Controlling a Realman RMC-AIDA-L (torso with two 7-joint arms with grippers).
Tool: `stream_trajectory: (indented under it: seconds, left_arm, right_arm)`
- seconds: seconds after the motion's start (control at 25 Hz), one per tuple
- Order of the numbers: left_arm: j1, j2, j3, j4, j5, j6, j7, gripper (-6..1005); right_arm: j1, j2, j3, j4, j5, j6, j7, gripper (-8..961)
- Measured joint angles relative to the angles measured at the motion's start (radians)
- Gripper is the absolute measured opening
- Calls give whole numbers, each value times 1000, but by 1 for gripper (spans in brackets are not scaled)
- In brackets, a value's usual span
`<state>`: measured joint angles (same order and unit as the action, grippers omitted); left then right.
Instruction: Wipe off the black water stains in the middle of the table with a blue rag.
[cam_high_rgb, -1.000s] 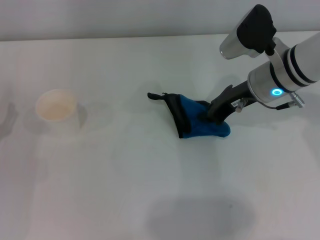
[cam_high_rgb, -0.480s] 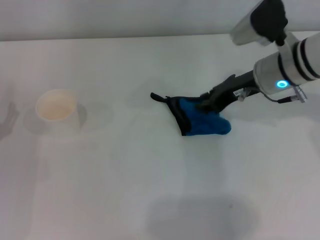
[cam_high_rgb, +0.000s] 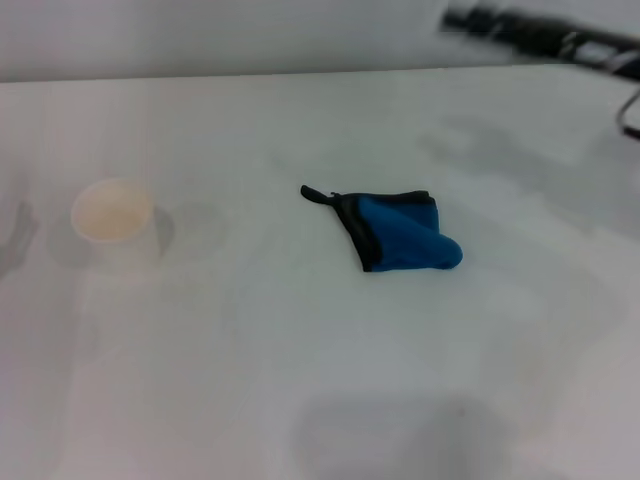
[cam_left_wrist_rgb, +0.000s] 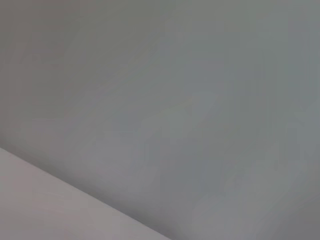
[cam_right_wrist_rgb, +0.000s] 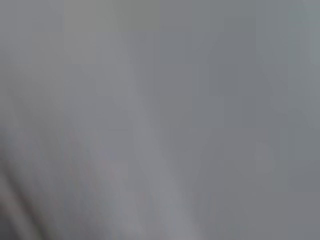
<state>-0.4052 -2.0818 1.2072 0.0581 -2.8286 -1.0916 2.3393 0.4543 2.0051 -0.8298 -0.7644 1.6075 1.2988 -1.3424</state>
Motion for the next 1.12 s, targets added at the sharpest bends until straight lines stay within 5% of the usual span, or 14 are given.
stream_trajectory:
  seconds: [0.16, 0.28, 0.44, 0.64, 1.12]
  left_arm:
    - [0, 1, -1, 0, -1, 1, 0, 890]
    - [0, 2, -1, 0, -2, 1, 0, 891]
    - [1, 3, -2, 1, -26, 13, 0, 891]
    - [-11, 5, -2, 37, -41, 72, 0, 891]
    - [-32, 5, -2, 81, -53, 169, 0, 891]
  right_arm:
    - [-45, -6, 216, 246, 292, 97, -190, 731]
    - [-71, 4, 396, 387, 366, 98, -343, 792]
    - [-87, 5, 553, 551, 377, 19, -789, 830]
    - [-86, 7, 578, 629, 377, -104, -1160, 843]
    - [-30, 9, 585, 646, 393, -232, -1187, 839]
